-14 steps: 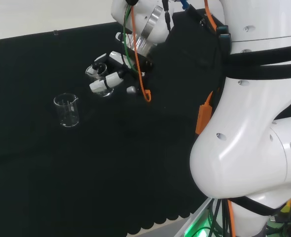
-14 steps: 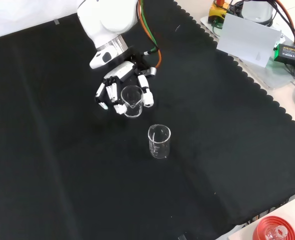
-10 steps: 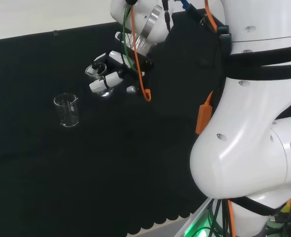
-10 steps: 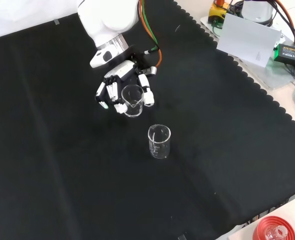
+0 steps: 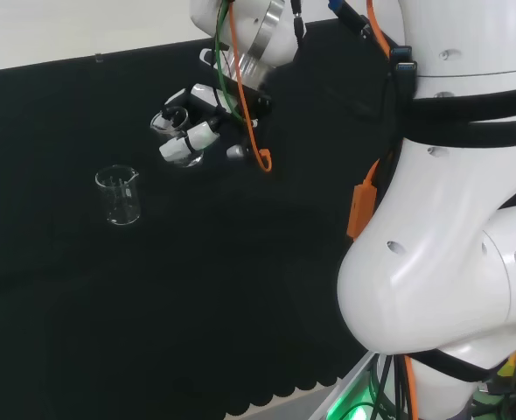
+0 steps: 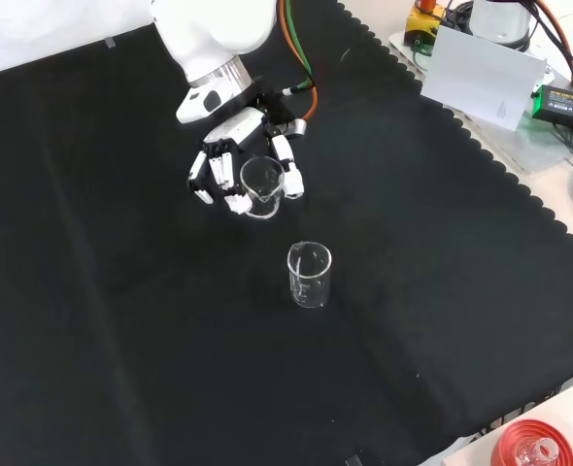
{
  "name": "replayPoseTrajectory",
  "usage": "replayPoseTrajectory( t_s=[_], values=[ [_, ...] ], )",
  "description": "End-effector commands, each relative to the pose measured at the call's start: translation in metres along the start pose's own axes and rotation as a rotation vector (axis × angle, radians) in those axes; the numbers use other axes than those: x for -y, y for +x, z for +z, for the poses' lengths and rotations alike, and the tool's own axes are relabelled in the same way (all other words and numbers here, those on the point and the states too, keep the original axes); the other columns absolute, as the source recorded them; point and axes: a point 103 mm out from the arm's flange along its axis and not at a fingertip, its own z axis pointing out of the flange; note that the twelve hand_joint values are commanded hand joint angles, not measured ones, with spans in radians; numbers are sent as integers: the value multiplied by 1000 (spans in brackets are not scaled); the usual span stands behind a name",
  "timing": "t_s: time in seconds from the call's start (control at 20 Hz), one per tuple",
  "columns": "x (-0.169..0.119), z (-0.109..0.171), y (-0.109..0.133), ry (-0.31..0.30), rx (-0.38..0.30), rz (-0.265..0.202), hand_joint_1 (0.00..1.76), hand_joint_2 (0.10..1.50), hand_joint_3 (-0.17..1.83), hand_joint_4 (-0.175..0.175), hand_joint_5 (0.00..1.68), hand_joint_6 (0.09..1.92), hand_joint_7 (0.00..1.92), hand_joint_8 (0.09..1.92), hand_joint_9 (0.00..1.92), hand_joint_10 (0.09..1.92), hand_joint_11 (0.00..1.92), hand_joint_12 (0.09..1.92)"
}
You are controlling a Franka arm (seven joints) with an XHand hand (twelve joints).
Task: Pour the water from the handheld beaker into the one on the table.
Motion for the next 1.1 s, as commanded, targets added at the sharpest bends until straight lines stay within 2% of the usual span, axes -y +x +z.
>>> replayPoseTrajectory(
  t_s=[0.05,0.25,0.65,0.75,0.85,0.95,1.05,1.1],
  values=[
    [0,-3,10,77,96,-4,1128,773,395,175,1342,447,1834,87,1460,139,336,1316],
    [-13,14,28,116,173,3,1129,770,401,175,1341,450,1848,87,1463,138,337,1316],
    [1,-4,25,144,235,12,1131,743,452,175,1341,466,1848,87,1474,124,347,1317],
    [12,-15,17,153,254,12,1131,742,454,175,1341,467,1848,87,1475,123,349,1317],
    [0,-2,27,173,292,8,1131,741,456,175,1341,468,1848,87,1476,123,351,1317],
    [-7,2,35,176,258,17,1132,740,458,175,1341,469,1849,87,1476,122,352,1317],
    [-8,-2,36,216,307,-12,1132,739,460,175,1342,469,1850,87,1477,122,352,1316],
    [-11,4,42,264,514,141,1132,738,461,175,1342,470,1850,87,1478,122,352,1316]
  ],
)
